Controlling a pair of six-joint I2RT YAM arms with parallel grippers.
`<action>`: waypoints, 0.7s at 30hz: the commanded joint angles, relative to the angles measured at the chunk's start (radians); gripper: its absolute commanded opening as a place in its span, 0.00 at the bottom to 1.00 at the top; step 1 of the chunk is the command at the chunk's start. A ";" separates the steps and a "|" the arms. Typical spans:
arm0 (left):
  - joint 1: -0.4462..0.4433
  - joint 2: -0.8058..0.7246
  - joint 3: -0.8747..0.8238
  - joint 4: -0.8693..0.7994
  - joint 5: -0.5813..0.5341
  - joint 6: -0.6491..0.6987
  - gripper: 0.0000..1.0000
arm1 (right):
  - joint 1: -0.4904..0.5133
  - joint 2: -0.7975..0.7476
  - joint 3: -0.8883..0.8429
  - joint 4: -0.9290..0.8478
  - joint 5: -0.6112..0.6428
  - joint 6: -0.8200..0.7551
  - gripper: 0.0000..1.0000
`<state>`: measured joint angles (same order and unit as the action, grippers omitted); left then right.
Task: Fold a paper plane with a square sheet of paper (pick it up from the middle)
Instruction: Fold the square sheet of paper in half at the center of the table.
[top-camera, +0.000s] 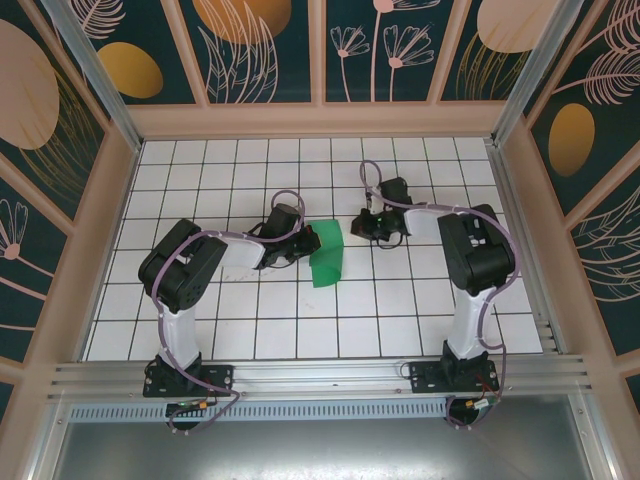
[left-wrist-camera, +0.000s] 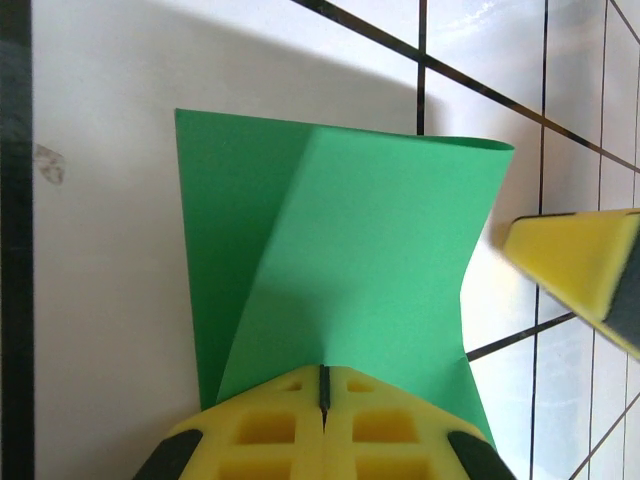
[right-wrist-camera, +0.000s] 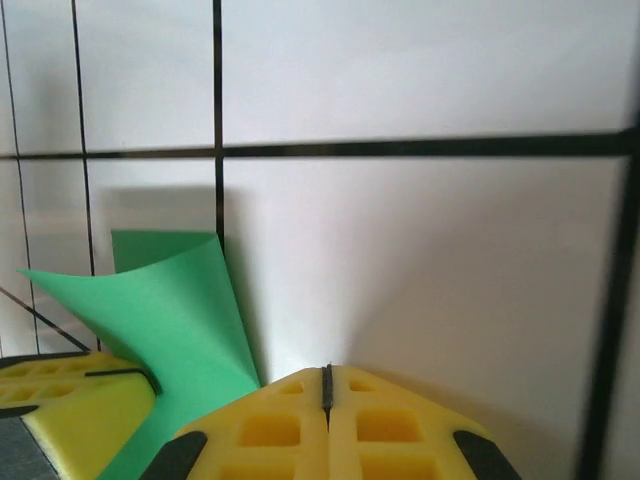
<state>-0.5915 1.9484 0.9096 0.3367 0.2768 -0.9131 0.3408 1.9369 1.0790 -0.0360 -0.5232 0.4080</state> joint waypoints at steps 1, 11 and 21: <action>0.015 0.103 -0.080 -0.312 -0.137 0.031 0.00 | 0.045 -0.065 -0.011 0.071 -0.080 0.017 0.00; 0.015 0.103 -0.081 -0.317 -0.137 0.034 0.00 | 0.114 0.073 0.106 0.030 -0.030 0.028 0.00; 0.015 0.098 -0.087 -0.323 -0.136 0.036 0.00 | 0.054 0.133 0.115 0.010 0.094 -0.006 0.00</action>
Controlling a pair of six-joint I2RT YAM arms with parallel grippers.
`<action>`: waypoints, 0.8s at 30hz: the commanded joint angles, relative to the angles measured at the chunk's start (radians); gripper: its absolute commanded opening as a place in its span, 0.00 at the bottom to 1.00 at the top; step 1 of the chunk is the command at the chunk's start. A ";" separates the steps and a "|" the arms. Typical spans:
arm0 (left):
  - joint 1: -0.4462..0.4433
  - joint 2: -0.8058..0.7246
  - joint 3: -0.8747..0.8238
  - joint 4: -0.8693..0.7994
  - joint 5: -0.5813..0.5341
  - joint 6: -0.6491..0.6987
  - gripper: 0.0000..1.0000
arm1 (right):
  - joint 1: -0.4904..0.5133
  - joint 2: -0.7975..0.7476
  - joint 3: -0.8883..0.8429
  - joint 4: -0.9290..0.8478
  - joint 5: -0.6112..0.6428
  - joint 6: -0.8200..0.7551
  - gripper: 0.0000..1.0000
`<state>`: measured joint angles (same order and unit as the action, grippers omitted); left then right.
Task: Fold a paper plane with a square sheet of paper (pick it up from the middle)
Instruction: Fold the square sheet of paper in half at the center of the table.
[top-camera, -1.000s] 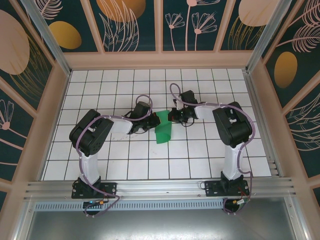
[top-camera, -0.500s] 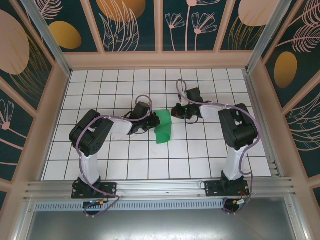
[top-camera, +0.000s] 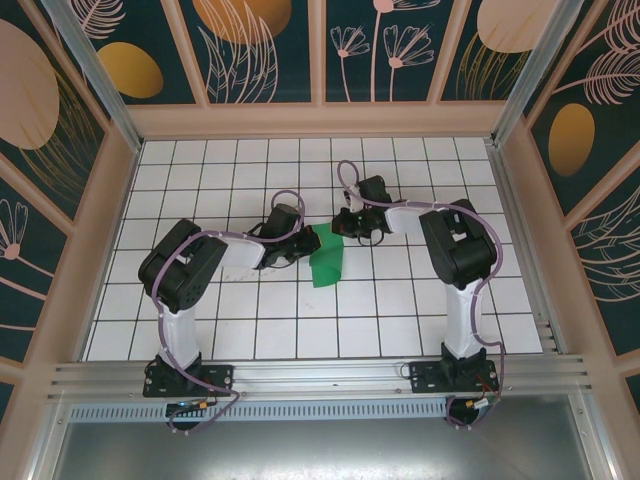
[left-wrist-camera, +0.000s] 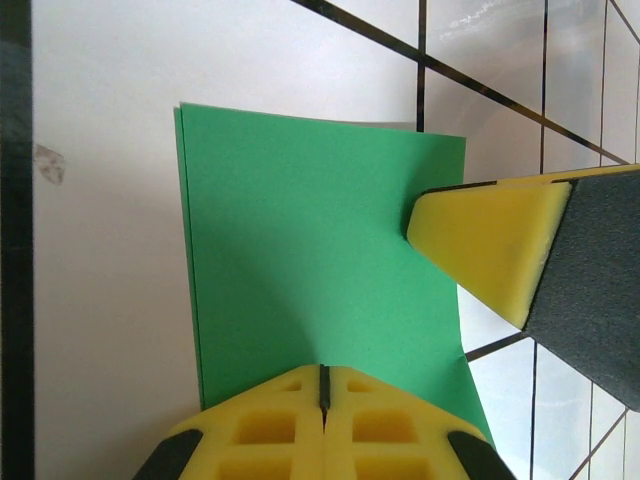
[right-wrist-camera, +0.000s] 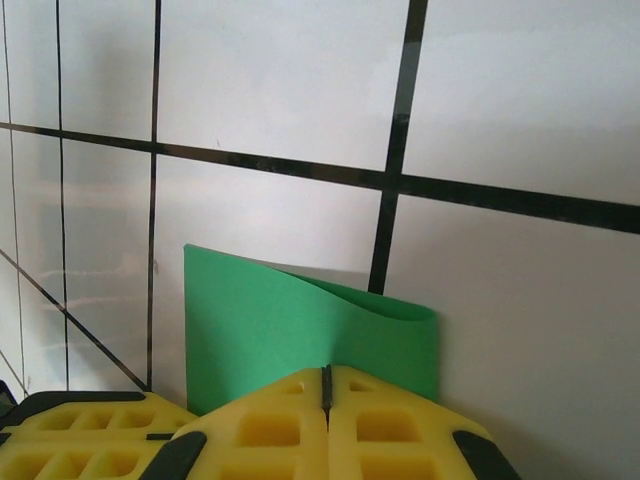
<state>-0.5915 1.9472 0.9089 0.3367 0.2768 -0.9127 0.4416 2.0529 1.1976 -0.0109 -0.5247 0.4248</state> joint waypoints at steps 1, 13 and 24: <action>0.015 0.100 -0.086 -0.324 -0.134 0.035 0.00 | -0.061 0.015 -0.010 -0.010 0.102 -0.021 0.00; 0.015 0.108 -0.077 -0.323 -0.128 0.042 0.00 | -0.098 -0.208 -0.146 0.054 0.160 0.072 0.00; 0.015 0.119 -0.077 -0.301 -0.126 0.046 0.00 | 0.044 -0.234 -0.219 0.013 0.038 0.095 0.00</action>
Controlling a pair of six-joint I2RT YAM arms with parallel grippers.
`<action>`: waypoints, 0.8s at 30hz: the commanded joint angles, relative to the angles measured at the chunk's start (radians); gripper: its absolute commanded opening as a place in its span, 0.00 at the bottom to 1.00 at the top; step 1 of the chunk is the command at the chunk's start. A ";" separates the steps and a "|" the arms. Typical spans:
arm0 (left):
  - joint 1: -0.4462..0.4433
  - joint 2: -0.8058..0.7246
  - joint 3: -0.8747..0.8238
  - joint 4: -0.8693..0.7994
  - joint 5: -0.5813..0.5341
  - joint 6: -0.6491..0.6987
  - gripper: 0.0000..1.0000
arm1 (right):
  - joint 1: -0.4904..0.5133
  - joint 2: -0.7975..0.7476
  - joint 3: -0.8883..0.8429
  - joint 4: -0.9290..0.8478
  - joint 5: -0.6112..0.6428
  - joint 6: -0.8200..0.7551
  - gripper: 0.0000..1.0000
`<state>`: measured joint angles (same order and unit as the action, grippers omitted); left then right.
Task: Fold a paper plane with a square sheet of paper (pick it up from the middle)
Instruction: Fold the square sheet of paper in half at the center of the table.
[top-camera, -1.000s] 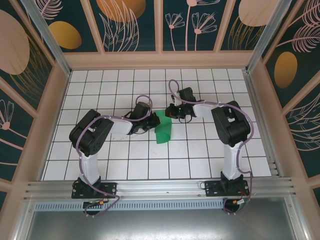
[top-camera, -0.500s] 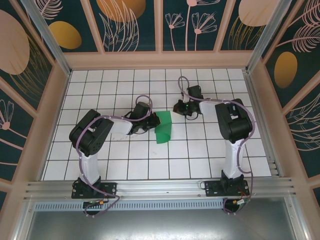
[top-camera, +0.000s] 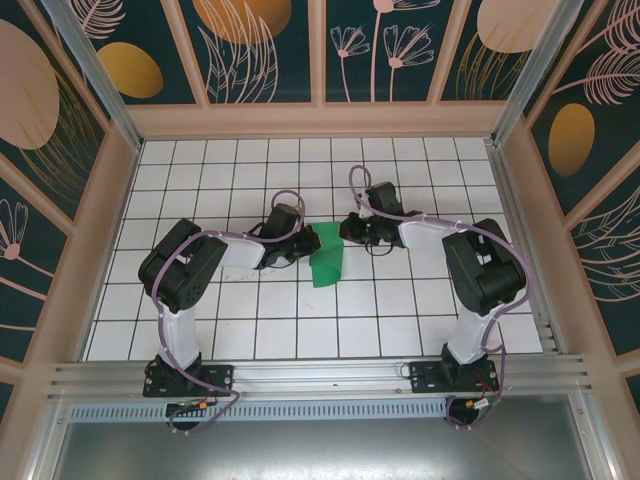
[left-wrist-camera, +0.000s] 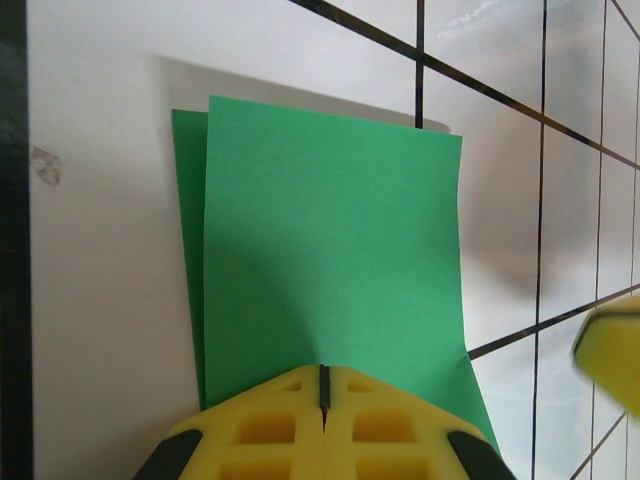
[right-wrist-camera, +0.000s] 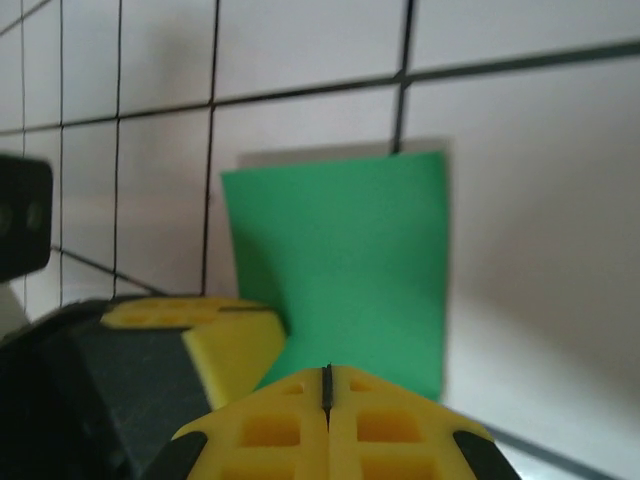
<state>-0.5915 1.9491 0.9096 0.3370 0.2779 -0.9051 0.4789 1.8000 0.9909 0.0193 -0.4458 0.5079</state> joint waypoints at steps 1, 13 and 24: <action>0.015 0.117 -0.080 -0.300 -0.128 0.038 0.00 | 0.010 0.025 -0.010 -0.019 -0.049 0.009 0.00; 0.015 0.111 -0.090 -0.290 -0.125 0.036 0.00 | 0.038 0.075 -0.004 -0.052 -0.051 -0.011 0.00; 0.015 0.119 -0.087 -0.286 -0.125 0.034 0.00 | 0.036 0.069 -0.048 -0.079 -0.050 -0.038 0.00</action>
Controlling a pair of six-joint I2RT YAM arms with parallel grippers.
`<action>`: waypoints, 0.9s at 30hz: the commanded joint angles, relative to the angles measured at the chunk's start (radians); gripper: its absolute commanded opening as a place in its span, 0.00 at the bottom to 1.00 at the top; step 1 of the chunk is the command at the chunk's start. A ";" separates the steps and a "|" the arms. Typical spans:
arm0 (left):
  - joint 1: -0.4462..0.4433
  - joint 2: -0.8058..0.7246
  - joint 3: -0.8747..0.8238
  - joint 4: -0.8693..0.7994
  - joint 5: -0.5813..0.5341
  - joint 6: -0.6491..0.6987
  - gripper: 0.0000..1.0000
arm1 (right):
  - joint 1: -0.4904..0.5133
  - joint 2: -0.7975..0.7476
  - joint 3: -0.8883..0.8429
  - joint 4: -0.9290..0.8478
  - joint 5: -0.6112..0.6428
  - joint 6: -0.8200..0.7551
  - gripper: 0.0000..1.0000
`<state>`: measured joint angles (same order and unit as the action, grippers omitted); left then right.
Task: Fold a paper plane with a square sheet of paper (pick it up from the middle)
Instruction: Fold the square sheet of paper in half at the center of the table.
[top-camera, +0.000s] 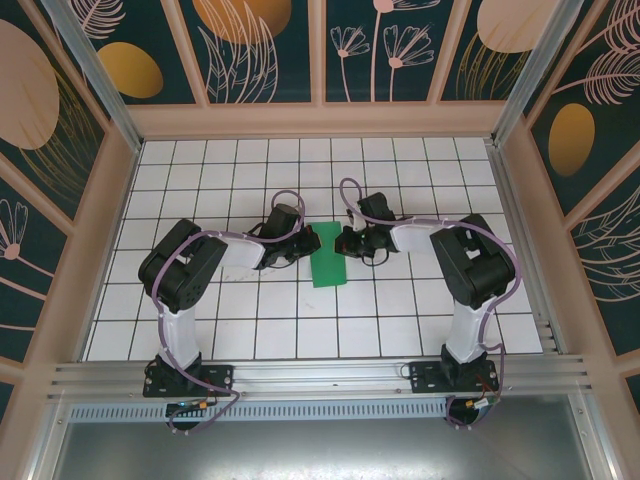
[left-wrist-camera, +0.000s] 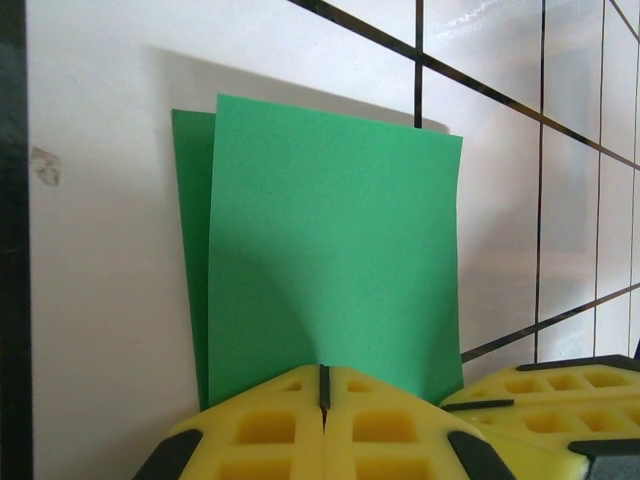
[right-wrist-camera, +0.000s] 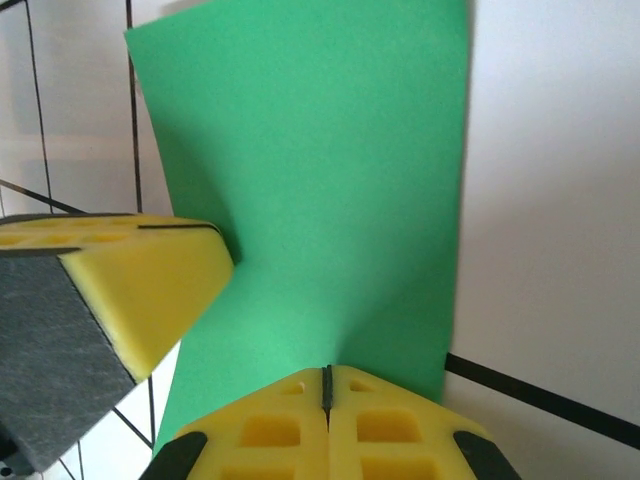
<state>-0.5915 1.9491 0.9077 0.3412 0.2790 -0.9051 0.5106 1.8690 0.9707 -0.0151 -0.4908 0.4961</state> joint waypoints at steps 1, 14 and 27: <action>0.015 0.120 -0.087 -0.291 -0.127 0.035 0.00 | 0.005 -0.003 -0.034 -0.047 -0.004 -0.028 0.00; 0.015 0.119 -0.087 -0.289 -0.129 0.040 0.00 | -0.001 -0.133 -0.068 -0.078 -0.019 -0.072 0.00; 0.015 0.121 -0.082 -0.291 -0.124 0.046 0.00 | 0.031 -0.036 -0.027 -0.019 -0.068 -0.034 0.00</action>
<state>-0.5915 1.9503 0.9077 0.3428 0.2798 -0.8974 0.5274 1.8149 0.9474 -0.0452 -0.5217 0.4519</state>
